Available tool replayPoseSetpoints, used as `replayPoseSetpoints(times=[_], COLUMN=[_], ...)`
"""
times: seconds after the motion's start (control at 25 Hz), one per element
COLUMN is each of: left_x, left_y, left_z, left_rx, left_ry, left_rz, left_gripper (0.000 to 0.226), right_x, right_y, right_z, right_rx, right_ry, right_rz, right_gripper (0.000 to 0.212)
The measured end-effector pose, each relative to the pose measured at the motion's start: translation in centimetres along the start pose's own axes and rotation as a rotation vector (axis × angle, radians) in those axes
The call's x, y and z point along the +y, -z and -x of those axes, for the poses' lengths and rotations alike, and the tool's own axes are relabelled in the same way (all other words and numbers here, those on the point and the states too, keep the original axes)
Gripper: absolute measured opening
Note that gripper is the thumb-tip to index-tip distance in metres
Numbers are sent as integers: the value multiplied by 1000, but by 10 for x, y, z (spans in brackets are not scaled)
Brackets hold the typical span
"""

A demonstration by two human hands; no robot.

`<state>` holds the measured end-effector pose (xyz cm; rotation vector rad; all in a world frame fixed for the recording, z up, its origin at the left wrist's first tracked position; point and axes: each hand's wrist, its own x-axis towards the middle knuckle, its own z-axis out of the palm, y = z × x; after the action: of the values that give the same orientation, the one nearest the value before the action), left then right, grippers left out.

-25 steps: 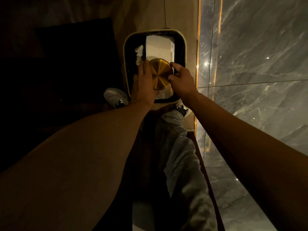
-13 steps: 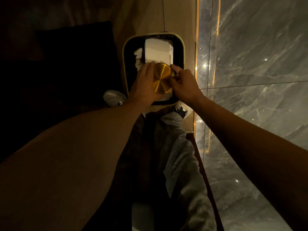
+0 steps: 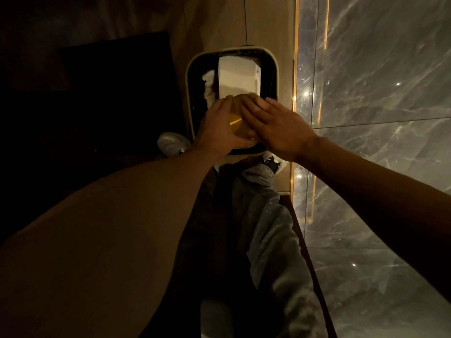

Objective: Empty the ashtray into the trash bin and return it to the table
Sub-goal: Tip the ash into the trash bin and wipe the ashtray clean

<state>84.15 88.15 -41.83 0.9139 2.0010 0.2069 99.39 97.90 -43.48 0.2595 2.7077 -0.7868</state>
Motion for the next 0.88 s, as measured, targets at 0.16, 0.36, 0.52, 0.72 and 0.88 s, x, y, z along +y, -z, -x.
replayPoseSetpoints(times=[0.16,0.36,0.52,0.72,0.88], left_x=[-4,-2,-1,-3,-5], left_y=[-3,-6,-5,-9,-11], left_z=[2,3,1,-3,-4], left_rx=[-14,4,-30,-137,-84], left_ry=[23,72,69,81,47], left_rz=[-21,7,-33,-115,-38], left_gripper=[94,94,105,117,103], right_x=[0,1,3,6,-4], right_y=[0,-7,-6,-10,2], right_z=[-2,2,6,13,9], right_rx=[59,19,77,58,178], right_ry=[-20,72,-9,32,45], right_rz=[-16,-46,-48,-84,-137], right_gripper=[59,61,60,55,56])
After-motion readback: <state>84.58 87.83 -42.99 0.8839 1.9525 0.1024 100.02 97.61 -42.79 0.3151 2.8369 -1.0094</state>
